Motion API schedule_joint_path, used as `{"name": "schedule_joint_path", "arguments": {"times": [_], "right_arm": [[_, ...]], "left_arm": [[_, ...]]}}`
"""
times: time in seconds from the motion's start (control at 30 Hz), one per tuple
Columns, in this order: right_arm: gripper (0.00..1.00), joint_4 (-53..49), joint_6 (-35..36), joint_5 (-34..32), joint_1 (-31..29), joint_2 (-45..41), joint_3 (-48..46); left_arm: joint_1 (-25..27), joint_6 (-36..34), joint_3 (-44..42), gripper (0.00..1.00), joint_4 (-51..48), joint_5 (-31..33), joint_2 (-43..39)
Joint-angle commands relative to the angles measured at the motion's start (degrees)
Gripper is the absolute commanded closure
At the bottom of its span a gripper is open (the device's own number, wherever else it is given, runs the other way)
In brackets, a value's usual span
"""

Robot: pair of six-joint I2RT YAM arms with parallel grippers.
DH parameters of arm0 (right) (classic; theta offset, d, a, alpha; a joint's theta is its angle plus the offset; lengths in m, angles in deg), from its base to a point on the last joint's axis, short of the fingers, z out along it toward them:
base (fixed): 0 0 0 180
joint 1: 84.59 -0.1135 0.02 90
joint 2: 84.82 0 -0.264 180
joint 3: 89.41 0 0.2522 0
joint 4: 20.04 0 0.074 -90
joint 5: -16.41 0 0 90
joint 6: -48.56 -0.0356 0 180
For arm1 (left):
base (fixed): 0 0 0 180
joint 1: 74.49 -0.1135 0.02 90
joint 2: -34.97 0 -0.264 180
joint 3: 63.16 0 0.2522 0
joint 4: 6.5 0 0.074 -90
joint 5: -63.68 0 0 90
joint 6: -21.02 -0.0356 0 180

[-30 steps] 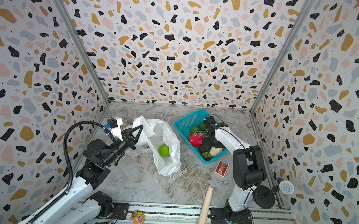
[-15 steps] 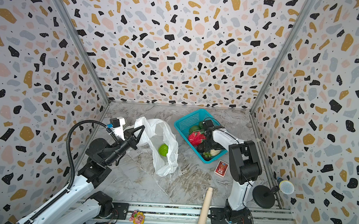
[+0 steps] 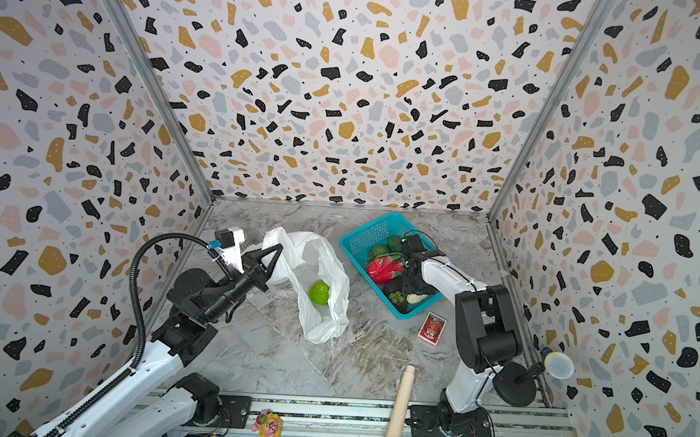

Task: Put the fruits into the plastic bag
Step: 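Return the right gripper to the basket and grasp the cream-coloured fruit, then move the cream fruit with the right gripper into the held bag and release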

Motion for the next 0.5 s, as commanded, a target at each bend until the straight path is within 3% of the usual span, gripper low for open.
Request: {"name": "schedule_joint_path", "arguments": {"times": [0.0, 0.23, 0.37, 0.47], "right_arm": [[0.66, 1.82, -0.44, 5.59, -0.39, -8.95, 0.49], [0.65, 11.45, 0.92, 21.19, -3.03, -22.92, 0.14], [0.63, 17.86, 4.59, 32.64, -10.12, -27.84, 1.25], [0.63, 21.3, 6.17, 35.82, -17.9, -28.88, 2.2]], "left_arm": [[0.49, -0.3, 2.92, 1.0, 0.81, 0.77, -0.11], [0.88, 1.81, 4.66, 1.0, -0.49, 2.3, 1.39], [1.48, 2.88, 6.3, 1.0, -2.03, 3.4, 2.76], [2.01, 2.99, 7.2, 1.0, -2.8, 3.75, 3.52]]}}
